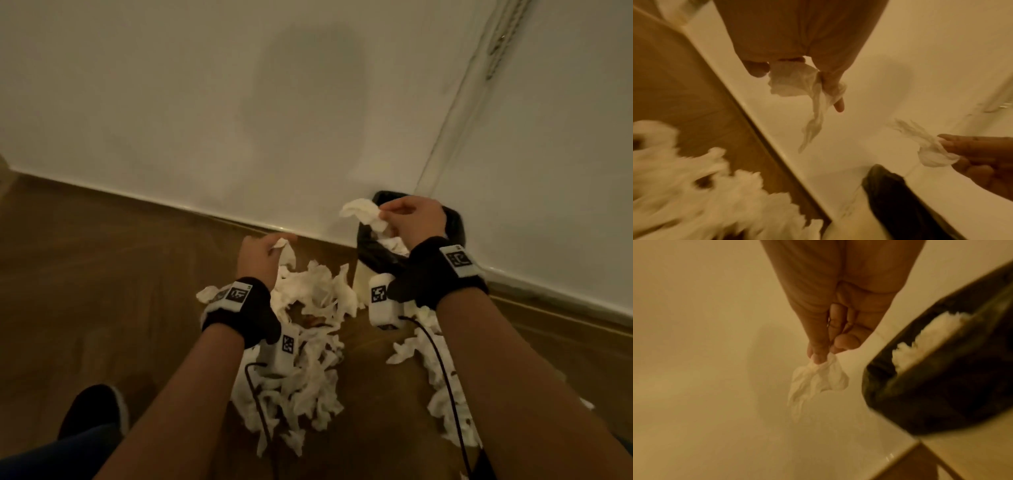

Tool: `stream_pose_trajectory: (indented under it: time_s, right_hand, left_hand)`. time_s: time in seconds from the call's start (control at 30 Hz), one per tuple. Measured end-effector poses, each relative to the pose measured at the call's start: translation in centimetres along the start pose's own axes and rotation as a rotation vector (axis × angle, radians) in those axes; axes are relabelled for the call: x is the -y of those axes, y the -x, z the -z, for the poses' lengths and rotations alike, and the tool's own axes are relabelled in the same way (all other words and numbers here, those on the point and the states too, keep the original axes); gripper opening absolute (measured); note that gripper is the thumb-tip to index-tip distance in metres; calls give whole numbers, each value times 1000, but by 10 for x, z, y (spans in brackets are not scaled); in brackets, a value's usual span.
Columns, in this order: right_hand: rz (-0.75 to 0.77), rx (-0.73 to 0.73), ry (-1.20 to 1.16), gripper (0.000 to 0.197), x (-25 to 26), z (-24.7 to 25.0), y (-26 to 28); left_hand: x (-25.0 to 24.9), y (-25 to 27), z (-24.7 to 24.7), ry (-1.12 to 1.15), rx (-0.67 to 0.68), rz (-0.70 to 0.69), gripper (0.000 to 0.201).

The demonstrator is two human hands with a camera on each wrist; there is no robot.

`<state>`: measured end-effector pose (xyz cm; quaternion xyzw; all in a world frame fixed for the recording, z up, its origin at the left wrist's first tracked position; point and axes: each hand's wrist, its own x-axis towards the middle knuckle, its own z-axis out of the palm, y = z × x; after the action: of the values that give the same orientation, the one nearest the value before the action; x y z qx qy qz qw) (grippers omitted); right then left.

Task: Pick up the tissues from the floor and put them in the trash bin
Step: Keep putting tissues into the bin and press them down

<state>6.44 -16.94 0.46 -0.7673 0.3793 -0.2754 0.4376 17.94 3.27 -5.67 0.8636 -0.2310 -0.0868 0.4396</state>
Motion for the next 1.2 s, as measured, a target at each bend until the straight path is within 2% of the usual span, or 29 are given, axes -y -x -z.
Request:
stream_pose_trajectory:
  time_s: [0.1, 0.17, 0.23, 0.43, 0.53, 0.63, 0.77, 0.83, 0.87, 0.93, 1.0, 1.1, 1.2]
  right_hand:
    - [-38, -165, -57, 8, -2, 33, -14]
    - [-59, -259, 2, 8, -11, 46, -20]
    - [-85, -307, 65, 9, -22, 52, -22]
    - [-102, -216, 265, 16, -50, 49, -26]
    - [-85, -86, 496, 24, -61, 44, -24]
    - [-87, 48, 618, 32, -66, 40, -20]
    - [-84, 62, 672, 32, -68, 49, -20]
    - [-107, -54, 570, 31, -68, 59, -21]
    - [-112, -146, 490, 30, -67, 63, -21]
    - [-116, -352, 348, 26, -66, 70, -17]
    - [-169, -493, 202, 22, -69, 73, -11]
    - [-337, -585, -21, 21, -83, 72, 2]
    - [-528, -580, -116, 23, -106, 61, 18]
  left_hand:
    - [-40, -12, -3, 143, -26, -110, 23]
    - [-66, -19, -11, 209, -81, -163, 10]
    - [-89, -26, -22, 247, -74, -210, 3]
    - [-135, -39, -69, 312, -24, -274, 11]
    - [-144, -38, -93, 210, 32, -282, 10]
    - [-143, -35, -117, 0, 116, -291, 21]
    - [-133, -31, -139, -380, 269, -303, 31]
    - [-128, -29, -143, -463, 280, -312, 35]
    - [-125, -27, -143, -437, 251, -320, 34]
    - [-119, -21, -142, -259, 126, -345, 29]
    - [-112, -13, -140, -52, -22, -364, 26]
    - [-93, 5, -137, 70, -135, -377, 21]
    - [-65, 20, -139, 35, -130, -336, 18]
